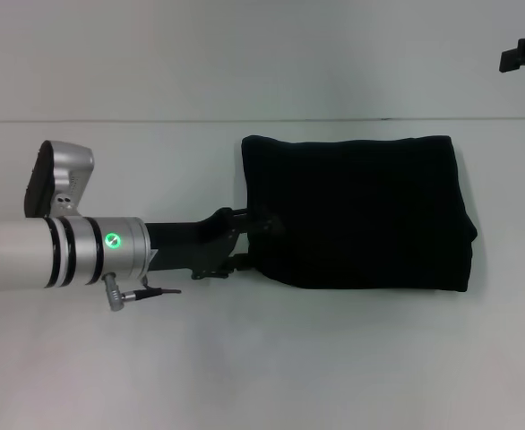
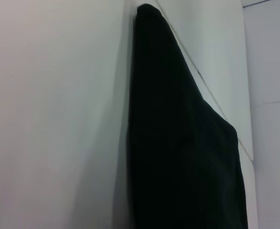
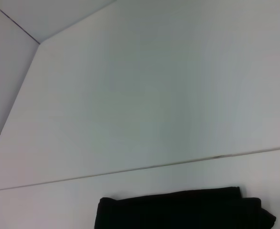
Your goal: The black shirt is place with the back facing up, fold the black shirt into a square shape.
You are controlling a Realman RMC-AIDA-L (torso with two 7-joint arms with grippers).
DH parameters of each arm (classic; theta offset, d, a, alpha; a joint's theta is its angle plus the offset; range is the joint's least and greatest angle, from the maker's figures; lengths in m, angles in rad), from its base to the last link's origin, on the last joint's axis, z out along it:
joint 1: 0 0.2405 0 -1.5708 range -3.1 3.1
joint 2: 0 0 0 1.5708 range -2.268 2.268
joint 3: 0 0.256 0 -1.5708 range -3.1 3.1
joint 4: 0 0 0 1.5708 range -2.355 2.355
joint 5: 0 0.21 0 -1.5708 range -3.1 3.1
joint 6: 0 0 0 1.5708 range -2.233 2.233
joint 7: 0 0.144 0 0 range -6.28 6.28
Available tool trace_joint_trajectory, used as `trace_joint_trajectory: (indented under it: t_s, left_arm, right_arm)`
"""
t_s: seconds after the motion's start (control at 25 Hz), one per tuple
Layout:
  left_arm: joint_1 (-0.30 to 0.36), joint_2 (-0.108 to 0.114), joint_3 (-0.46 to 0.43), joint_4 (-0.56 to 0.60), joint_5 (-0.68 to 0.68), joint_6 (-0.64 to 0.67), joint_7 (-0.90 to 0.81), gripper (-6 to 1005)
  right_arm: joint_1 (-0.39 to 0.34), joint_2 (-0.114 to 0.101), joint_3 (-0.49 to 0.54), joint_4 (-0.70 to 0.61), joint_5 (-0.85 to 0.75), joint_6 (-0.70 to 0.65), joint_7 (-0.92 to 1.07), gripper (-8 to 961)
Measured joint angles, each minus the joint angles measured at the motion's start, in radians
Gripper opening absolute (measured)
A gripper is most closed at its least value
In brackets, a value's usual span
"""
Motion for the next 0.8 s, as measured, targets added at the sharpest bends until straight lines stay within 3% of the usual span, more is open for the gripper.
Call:
trace_joint_trajectory:
  t_s: [0.36,0.8]
  left_arm:
    - [-0.008,-0.001,0.049,-0.018,0.001,-0.056,0.005,859]
    - [-0.005,-0.005,0.050,-0.019,-0.001,-0.046,0.008,471]
  right_arm:
    - [-0.012,-0.003,0.001,0.000,0.000,0.001,-0.005,945]
    - [-0.014,-0.004,0.002,0.002,0.001,0.000,-0.014,945]
